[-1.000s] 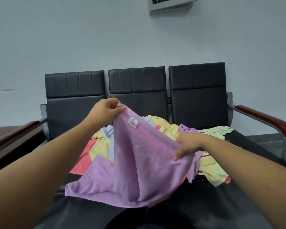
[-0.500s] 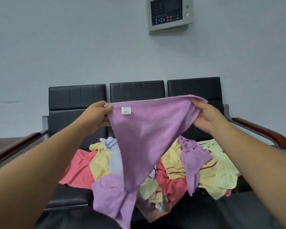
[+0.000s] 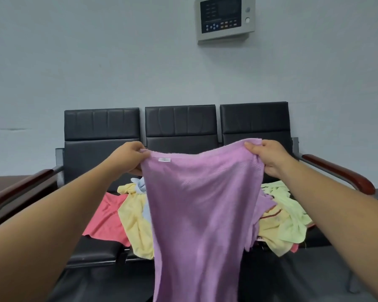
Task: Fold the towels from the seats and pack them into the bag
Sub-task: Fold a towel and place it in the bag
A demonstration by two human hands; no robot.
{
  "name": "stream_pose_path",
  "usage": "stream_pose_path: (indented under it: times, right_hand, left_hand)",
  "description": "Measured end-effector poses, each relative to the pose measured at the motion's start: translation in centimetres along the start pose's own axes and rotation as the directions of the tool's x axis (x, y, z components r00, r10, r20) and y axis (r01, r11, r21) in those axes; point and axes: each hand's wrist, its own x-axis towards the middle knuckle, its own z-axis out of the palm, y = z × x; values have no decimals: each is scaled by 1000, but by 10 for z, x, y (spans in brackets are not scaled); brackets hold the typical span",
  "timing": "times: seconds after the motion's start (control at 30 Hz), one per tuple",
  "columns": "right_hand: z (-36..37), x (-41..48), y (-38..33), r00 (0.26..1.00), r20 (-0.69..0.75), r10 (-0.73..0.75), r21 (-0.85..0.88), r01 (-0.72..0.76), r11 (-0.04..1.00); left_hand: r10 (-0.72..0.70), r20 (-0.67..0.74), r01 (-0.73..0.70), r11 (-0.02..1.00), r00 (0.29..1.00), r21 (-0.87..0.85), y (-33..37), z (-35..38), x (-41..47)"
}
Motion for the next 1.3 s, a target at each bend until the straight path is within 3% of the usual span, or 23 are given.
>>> stream_pose_path:
  times: [0.1,0.2,0.27,0.33,0.37,0.5,0.67,0.83,1.13,1.3]
  right_hand:
    - [2,-4,-2,999,30,-13,1,13,1000]
    - [5,-4,1,999,9,-43,-88,43,995]
    - [6,-1,5,992,-84,-98,-182,82,980]
    - [6,5,10,975,-174,-141,-249,95,964]
    - [6,6,13,972,-182,-148,-278,93,956]
    - [7,7,26,975,-126,-184,-393,122,911]
    - [-1,-5,40,961,-66,-269,-457,211,864]
    - [0,-4,59,981,14,-194,-370,185,910]
    - [59,-23,53,947,249,-203,-224,260,939]
    - [83,-45,47,875,470,-118,-131,202,971]
  left_hand:
    - [-7,191,40,985,982,-168,3,0,-4]
    - [-4,145,34,978,989,-207,2,4,-2]
    - [-1,-28,3,998,1000,58,-2,6,2]
    - [57,-143,3,922,988,387,-5,7,4]
    - [68,-160,7,902,985,431,-8,8,5]
    - [77,-66,-53,949,995,310,-17,13,2]
    - [53,217,-113,954,975,277,-30,11,-3]
    - [33,420,-30,999,907,-14,-40,16,-16]
    - [268,265,-331,915,926,229,-18,49,-8]
    - [267,302,-314,942,915,118,-7,66,-6]
